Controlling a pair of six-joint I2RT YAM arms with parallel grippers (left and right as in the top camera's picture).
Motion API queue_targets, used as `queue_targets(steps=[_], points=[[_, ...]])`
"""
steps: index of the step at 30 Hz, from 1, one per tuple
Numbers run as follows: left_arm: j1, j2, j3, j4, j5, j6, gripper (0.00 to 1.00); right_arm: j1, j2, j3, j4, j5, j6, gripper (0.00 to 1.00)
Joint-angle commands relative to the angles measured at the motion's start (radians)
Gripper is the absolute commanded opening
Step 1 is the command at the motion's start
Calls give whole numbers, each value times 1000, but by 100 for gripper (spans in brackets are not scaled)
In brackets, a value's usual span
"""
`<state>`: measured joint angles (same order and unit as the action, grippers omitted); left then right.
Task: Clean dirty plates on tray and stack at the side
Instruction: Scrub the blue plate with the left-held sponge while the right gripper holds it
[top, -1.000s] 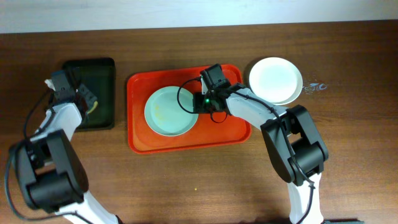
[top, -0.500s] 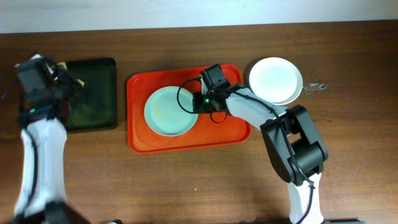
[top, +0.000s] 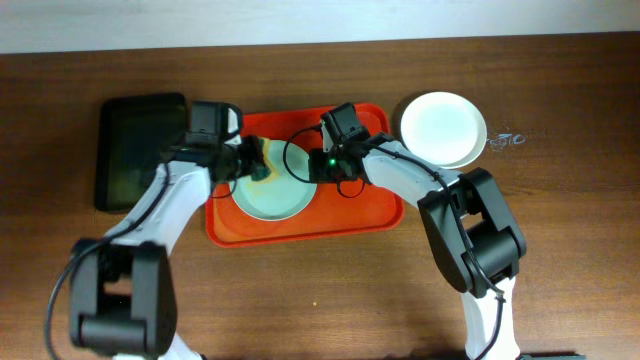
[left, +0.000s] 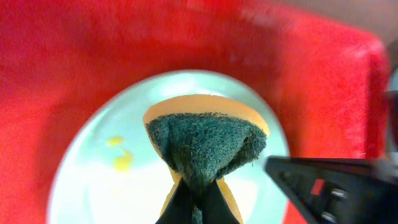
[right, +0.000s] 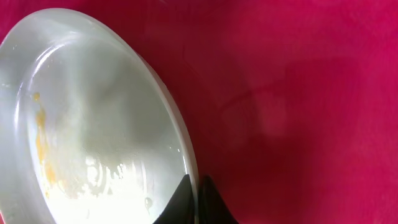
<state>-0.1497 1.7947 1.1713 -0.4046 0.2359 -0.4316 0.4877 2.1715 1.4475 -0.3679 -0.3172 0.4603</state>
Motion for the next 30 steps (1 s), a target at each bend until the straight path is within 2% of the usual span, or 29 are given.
queue_targets(steps=[1,3,4,6,8,9,11,13,16,18,20,24,26,30], points=[[-25,90,-8,16,2,-27,0,16,79,-39,-32,6,1,4],[-45,127,-8,23,1,-24,0,16,79,-39,-28,6,1,4],[-53,144,-8,19,-46,-23,0,16,79,-39,-29,6,1,4],[-53,148,-8,-22,-215,-23,0,16,79,-39,-35,6,-11,4],[-42,145,-3,-101,-533,-24,0,16,79,-39,-42,14,-15,4],[-36,138,7,-144,-645,-24,0,16,79,-39,-39,14,-15,4],[-34,111,41,-208,-769,-24,0,16,79,-39,-39,14,-15,4],[-37,69,76,-219,-740,-24,0,16,79,-39,-38,14,-15,4],[-40,-17,103,-203,-466,-24,0,16,79,-39,-37,14,-15,4],[-40,-37,103,-192,-218,-24,0,16,79,-39,-35,14,-15,4],[-40,-27,82,-196,-87,-24,0,16,79,-39,-34,14,-14,4],[-42,30,19,-196,-114,-23,0,16,79,-39,-35,14,-15,4],[-42,60,-1,-200,-187,-23,0,15,79,-39,-34,14,-18,4],[-42,79,-6,-257,-565,-23,0,13,79,-21,-57,16,-64,4]])
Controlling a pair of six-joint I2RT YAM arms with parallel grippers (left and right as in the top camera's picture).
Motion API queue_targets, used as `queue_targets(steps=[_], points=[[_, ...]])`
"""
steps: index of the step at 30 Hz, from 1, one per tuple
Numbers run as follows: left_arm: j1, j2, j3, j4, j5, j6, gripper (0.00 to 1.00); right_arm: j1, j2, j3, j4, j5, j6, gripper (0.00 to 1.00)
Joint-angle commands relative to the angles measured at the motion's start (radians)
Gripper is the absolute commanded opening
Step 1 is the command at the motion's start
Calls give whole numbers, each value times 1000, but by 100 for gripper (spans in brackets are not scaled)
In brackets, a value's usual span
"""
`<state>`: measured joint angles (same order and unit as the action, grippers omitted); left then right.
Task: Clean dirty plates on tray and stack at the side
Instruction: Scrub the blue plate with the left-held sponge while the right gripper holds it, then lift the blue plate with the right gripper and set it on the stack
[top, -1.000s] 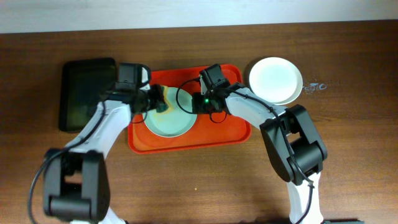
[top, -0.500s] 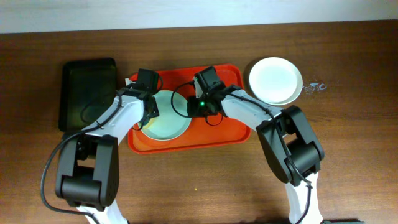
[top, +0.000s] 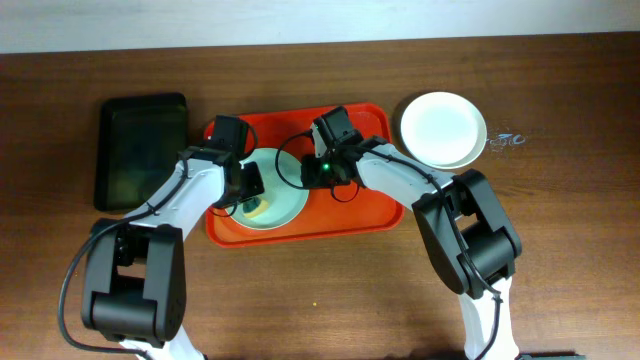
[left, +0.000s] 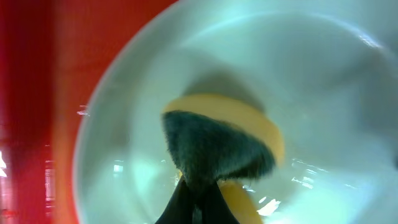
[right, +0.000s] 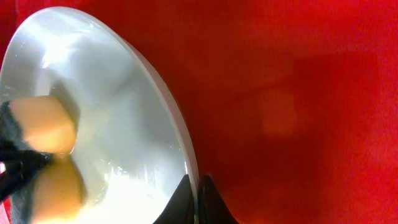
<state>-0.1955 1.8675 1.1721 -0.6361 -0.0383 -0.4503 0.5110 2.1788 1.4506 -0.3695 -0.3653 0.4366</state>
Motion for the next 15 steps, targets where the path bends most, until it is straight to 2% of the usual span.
queue_targets(steps=[1,3,5,7,9,13,15], points=[[4,3,-2,-35,-360,-4,0,-10,72,-13,-72,66,-40,4],[4,-8,23,-65,-434,-5,0,-10,72,2,-92,67,-40,4],[4,-40,59,-82,-430,-5,0,-10,71,9,-104,86,-41,4],[4,-100,89,-101,-384,-5,0,-10,61,38,-157,89,-131,4],[24,-215,101,-135,-296,-5,0,-3,40,122,-298,175,-194,4],[124,-364,101,-226,-286,-5,0,13,37,346,-545,417,-198,4],[185,-380,101,-261,-286,-5,0,29,37,484,-676,550,-197,4]])
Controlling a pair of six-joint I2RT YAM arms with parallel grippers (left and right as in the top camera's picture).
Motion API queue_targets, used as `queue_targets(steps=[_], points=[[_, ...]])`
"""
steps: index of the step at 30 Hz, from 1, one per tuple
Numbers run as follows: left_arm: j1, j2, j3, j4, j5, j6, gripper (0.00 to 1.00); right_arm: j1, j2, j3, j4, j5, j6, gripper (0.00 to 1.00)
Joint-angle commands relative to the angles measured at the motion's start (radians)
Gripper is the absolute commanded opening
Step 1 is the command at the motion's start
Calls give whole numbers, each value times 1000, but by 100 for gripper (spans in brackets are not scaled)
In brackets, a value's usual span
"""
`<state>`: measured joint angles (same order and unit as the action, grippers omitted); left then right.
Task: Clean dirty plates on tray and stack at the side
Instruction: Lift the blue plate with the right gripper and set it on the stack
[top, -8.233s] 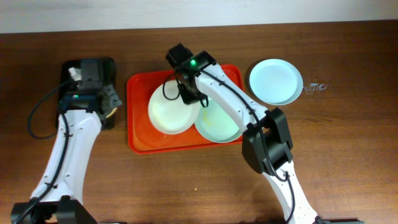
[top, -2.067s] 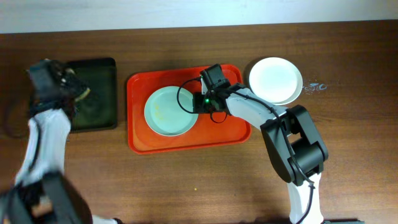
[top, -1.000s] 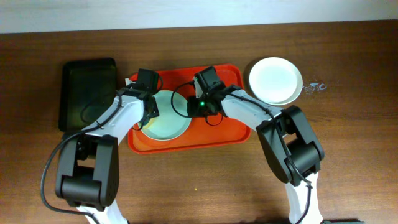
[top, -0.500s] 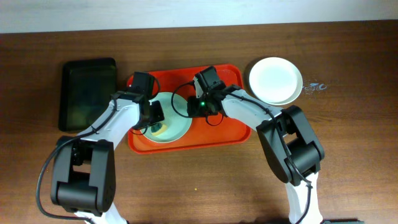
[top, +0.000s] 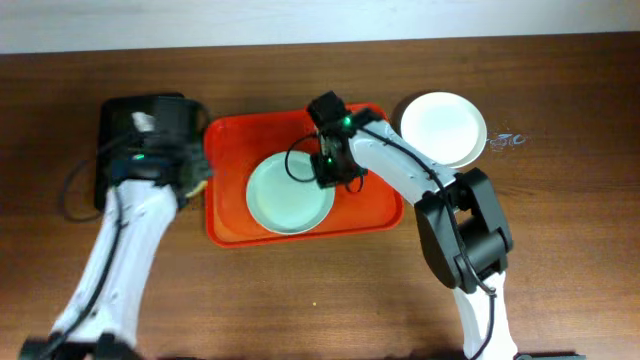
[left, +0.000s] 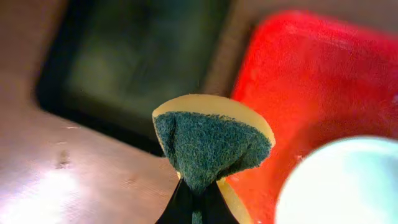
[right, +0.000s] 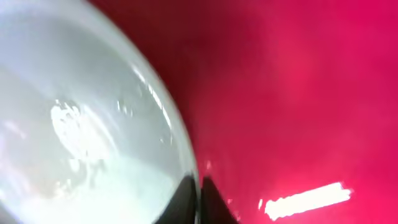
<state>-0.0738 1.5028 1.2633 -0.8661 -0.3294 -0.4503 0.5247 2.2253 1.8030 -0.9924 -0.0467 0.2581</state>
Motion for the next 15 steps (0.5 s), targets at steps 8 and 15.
queue_targets(steps=[8,15], points=[[134,1,-9,-29,24,-5,0,166,-9,661,-557,904,-19,4],[134,2,-9,-26,28,-5,0,304,-9,689,-706,1404,-80,4]])
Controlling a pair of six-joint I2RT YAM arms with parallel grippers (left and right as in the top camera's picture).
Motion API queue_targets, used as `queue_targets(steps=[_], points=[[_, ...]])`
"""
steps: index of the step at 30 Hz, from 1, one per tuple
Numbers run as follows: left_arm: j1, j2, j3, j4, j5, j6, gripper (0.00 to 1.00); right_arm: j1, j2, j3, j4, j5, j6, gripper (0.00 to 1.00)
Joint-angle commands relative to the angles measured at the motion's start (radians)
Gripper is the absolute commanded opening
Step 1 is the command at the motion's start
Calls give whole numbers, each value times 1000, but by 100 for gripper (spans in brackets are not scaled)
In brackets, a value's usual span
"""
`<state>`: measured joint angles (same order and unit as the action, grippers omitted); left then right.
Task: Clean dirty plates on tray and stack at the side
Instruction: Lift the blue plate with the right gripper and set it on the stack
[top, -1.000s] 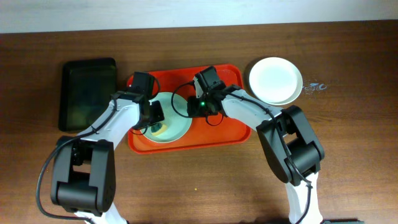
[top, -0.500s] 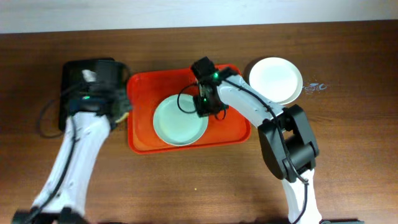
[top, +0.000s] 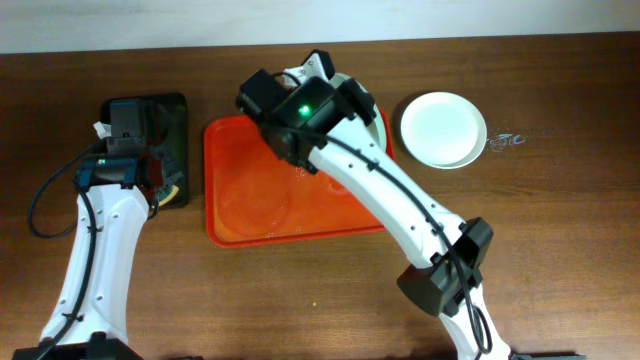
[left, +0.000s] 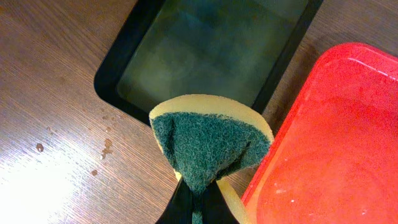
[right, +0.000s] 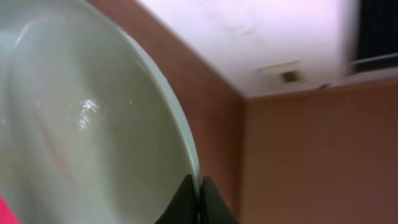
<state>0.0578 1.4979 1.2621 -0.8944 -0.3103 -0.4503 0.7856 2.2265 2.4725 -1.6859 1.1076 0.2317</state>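
A pale green plate (right: 93, 124) is held up off the table, tilted, with my right gripper (right: 198, 186) shut on its rim. From overhead, the raised right arm covers most of it above the far right part of the red tray (top: 300, 200), which has no plate on it. My left gripper (left: 198, 204) is shut on a yellow and green sponge (left: 208, 140). It hangs over the wood between the black tray (left: 211, 56) and the red tray (left: 329, 143).
A white plate (top: 443, 128) lies on the table right of the red tray. The black tray (top: 140, 140) sits at the far left. Wet spots mark the wood near the sponge. The right arm reaches across the red tray.
The pale green plate was lying on the red tray with my right gripper on its rim; now it is lifted clear and the tray is bare. My left gripper moved slightly left with the sponge.
The sponge hung over the plate, which had yellow stains, while my right gripper held its rim. Then the sponge was pressed onto the plate. Then the sponge was off by the black tray and the plate looked clean. Now the plate is in the air.
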Motion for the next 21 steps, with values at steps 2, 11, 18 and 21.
queue_targets(steps=[2,11,18,21], points=[[2,6,-8,2,10,-5,0,80,-10,19,-13,345,-157,4],[2,6,-8,2,27,-5,0,-116,-3,-42,253,-378,-159,4],[2,6,-8,3,27,-5,0,-856,4,-116,277,-1366,-202,4],[2,8,-8,7,27,-9,0,-1012,4,-200,311,-1366,-202,4]])
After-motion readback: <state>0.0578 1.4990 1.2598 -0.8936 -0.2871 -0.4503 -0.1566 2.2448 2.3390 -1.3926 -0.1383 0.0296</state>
